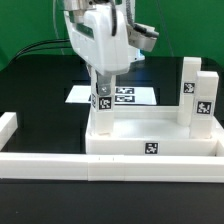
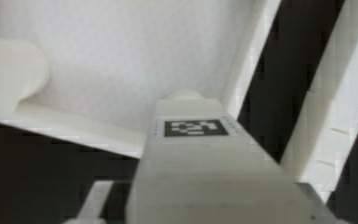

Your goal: Assemble desk

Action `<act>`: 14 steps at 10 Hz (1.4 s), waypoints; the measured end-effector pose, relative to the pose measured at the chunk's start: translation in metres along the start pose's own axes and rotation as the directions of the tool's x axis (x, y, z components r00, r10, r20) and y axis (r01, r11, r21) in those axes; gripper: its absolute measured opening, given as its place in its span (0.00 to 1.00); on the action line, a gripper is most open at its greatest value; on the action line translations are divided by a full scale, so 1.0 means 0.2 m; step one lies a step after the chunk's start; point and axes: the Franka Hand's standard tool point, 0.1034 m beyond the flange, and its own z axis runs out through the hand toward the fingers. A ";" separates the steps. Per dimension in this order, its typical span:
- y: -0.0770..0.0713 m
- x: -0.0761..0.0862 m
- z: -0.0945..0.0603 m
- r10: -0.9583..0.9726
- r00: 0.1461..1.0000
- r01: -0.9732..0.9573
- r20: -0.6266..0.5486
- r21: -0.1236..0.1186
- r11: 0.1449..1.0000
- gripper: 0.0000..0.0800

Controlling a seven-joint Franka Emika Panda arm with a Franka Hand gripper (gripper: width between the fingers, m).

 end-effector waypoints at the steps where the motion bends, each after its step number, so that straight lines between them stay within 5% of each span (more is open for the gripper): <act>1: 0.00 0.00 0.00 0.074 0.997 -0.074 0.003 -0.002 0.997 0.36; 6: 0.00 0.01 0.00 0.003 1.000 -0.003 0.004 -0.005 1.000 0.36; 7: -0.01 0.00 -0.01 -0.066 0.998 0.066 0.005 -0.004 0.998 0.63; 8: -0.01 0.00 -0.01 -0.143 0.990 0.143 0.004 -0.003 0.990 0.77; 11: 0.00 0.01 -0.01 -0.340 0.940 0.340 0.005 -0.003 0.940 0.80; 14: -0.01 0.02 -0.01 -0.677 0.736 0.675 -0.013 -0.051 0.736 0.81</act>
Offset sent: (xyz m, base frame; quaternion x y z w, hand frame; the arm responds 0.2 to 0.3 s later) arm 0.0000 0.0000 0.0000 0.0000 0.0000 0.0000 1.0000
